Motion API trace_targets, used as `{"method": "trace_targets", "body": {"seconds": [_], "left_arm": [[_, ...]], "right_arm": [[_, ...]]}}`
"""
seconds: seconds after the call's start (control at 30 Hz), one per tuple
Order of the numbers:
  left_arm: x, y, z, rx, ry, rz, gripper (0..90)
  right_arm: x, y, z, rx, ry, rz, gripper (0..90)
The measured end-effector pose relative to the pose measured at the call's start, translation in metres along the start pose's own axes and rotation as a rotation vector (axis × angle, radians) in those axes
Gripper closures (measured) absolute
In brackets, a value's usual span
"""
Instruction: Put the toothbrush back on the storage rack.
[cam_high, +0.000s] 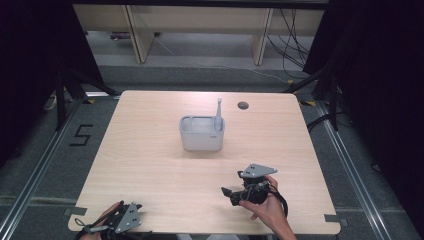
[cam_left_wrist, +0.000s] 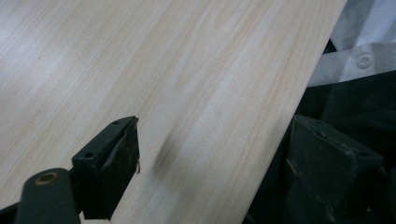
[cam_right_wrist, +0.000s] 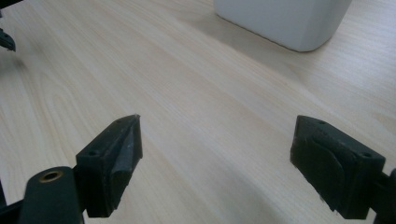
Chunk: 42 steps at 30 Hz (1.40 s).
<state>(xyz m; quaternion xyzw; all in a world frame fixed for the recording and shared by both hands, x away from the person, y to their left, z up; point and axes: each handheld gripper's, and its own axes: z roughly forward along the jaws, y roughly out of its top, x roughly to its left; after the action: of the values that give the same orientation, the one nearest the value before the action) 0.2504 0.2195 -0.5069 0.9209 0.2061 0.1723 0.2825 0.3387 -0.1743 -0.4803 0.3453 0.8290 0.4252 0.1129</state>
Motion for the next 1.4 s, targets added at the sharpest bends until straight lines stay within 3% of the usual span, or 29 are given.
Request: {"method": "trace_targets", "body": {"seconds": [0.07, 0.23, 0.37, 0.73, 0.97, 1.13, 1.23, 1.37, 1.4], "left_arm": [[0.000, 0.000, 0.000, 0.001, 0.006, 0.003, 16.2], [-0.001, 0.000, 0.000, -0.001, 0.013, -0.001, 16.2], [-0.001, 0.000, 0.001, 0.000, 0.013, -0.005, 16.2], [-0.001, 0.000, 0.000, 0.002, 0.019, 0.005, 16.3], [0.000, 0.000, 0.000, 0.000, 0.016, 0.002, 16.3], [-0.001, 0.000, 0.000, -0.001, 0.015, 0.001, 16.2], [0.000, 0.000, 0.000, -0.001, 0.015, 0.001, 16.2], [-0.001, 0.000, 0.000, -0.001, 0.013, 0.001, 16.2], [-0.001, 0.000, 0.000, -0.001, 0.014, -0.001, 16.3]], "right_arm": [[0.002, -0.003, -0.002, 0.005, -0.008, 0.023, 16.6], [0.005, -0.007, -0.005, -0.008, 0.000, -0.004, 16.1], [0.007, -0.009, -0.007, 0.005, 0.028, 0.007, 16.0], [0.011, -0.018, -0.013, 0.021, -0.008, -0.024, 16.0], [0.013, -0.023, -0.016, 0.033, -0.005, -0.019, 16.0], [0.013, -0.026, -0.017, 0.038, -0.007, -0.046, 16.0], [0.015, -0.029, -0.019, 0.043, -0.006, -0.016, 16.0], [0.013, -0.031, -0.023, 0.037, -0.011, -0.037, 16.0], [0.013, -0.032, -0.023, 0.040, 0.007, -0.019, 16.0]]}}
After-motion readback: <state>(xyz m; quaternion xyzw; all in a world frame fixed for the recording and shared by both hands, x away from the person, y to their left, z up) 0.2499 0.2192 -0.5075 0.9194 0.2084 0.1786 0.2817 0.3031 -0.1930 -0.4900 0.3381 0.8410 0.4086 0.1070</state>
